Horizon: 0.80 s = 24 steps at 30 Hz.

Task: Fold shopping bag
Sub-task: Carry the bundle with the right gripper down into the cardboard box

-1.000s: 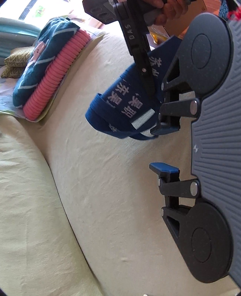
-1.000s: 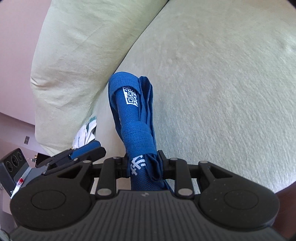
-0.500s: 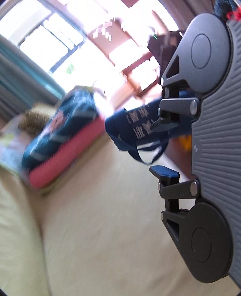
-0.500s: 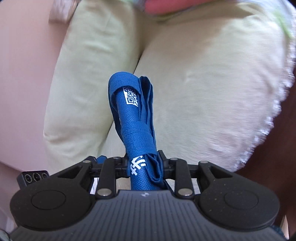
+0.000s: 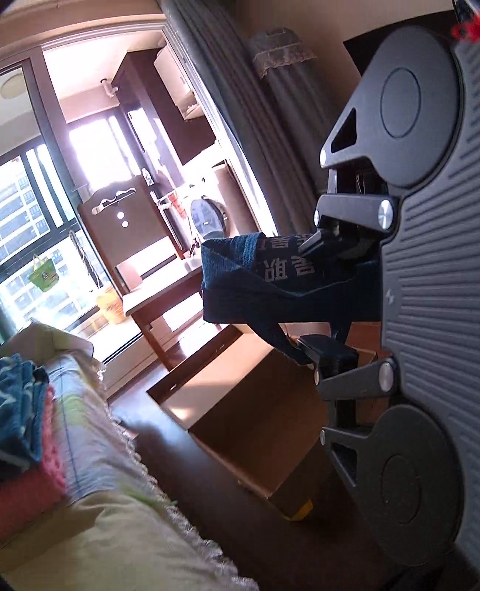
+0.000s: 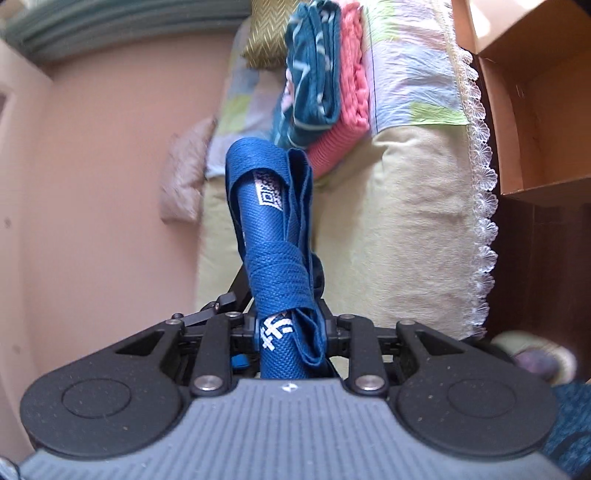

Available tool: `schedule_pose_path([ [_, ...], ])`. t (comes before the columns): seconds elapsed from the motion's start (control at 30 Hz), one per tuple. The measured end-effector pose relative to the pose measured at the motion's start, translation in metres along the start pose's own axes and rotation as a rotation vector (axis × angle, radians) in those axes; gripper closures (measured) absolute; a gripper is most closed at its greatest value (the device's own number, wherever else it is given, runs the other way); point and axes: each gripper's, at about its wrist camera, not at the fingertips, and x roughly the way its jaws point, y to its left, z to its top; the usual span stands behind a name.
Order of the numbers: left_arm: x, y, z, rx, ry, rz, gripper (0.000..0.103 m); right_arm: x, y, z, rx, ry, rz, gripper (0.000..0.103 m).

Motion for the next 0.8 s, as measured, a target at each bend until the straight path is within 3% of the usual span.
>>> schedule_pose_path([
  [0.07, 0.02, 0.001, 0.003, -0.018, 0.009, -0.044, 0.064, -0.012, -0.012, 0.007, 0.052, -0.022, 0.068, 0.079],
  [0.23, 0.056, 0.011, 0.019, -0.047, 0.016, -0.076, 0.069, -0.021, -0.038, 0.029, 0.134, -0.05, 0.166, 0.079],
  [0.3, 0.071, 0.014, 0.028, -0.043, 0.022, -0.068, 0.071, -0.021, -0.045, 0.041, 0.145, -0.054, 0.179, 0.079],
  [0.47, 0.122, 0.025, 0.059, 0.026, 0.07, 0.042, 0.074, -0.016, -0.075, 0.077, 0.235, -0.064, 0.182, 0.076],
  [0.67, 0.183, 0.052, 0.091, 0.111, 0.185, 0.136, 0.076, -0.005, -0.11, 0.124, 0.268, -0.113, 0.021, 0.053],
  [0.73, 0.194, 0.06, 0.094, 0.13, 0.209, 0.156, 0.076, -0.003, -0.12, 0.138, 0.26, -0.144, -0.086, 0.04],
  [0.8, 0.216, 0.077, 0.105, 0.184, 0.231, 0.216, 0.076, -0.004, -0.124, 0.151, 0.224, -0.187, -0.232, 0.038],
])
